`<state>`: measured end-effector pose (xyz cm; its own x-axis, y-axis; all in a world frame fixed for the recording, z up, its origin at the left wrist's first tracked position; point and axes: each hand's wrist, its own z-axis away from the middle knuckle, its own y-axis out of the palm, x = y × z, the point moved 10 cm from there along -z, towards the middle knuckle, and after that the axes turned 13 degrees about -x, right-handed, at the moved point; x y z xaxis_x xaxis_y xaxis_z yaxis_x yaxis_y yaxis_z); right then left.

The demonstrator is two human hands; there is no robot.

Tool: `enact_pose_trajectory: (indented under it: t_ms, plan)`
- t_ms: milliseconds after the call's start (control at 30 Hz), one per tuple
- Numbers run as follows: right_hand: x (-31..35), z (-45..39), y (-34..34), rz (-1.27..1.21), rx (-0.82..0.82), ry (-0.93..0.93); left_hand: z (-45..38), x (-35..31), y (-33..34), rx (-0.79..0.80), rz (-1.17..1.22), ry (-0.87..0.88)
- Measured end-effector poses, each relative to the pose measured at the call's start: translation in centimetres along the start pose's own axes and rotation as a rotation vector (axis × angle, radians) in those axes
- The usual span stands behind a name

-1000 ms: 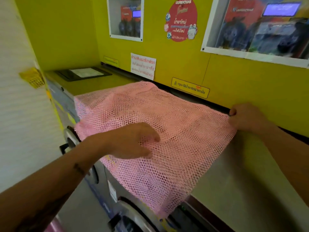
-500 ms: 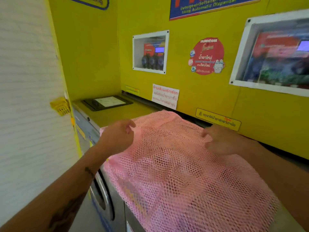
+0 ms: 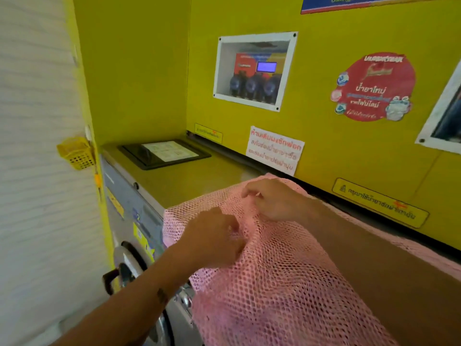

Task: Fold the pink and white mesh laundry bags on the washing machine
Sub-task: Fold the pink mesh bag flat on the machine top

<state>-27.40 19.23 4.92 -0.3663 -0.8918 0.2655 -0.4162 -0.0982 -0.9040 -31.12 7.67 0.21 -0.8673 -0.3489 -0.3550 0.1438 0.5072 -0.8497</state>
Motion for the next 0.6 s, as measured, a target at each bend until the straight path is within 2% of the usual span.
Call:
enact_pose_trajectory:
  t_ms: [133, 300, 433, 600]
  plan:
    - [-1.3, -1.3, 2.7, 0.058, 0.089, 0.069, -0.9, 1.7, 0.0, -0.032, 0.115, -0.020]
    - [-4.2, -1.4, 4.2, 0.064, 0.199, 0.233, -1.2, 4.8, -0.5, -0.100, -0.027, -0.080]
    - [-4.7, -2.6, 4.1, 0.060, 0.222, 0.267, -1.9, 4.2, -1.1, -0.144, 0.140, -0.026]
    - [-4.0, -4.8, 5.2, 0.205, 0.169, 0.140, -3.2, 4.7, -5.0, -0.339, 0.221, 0.033]
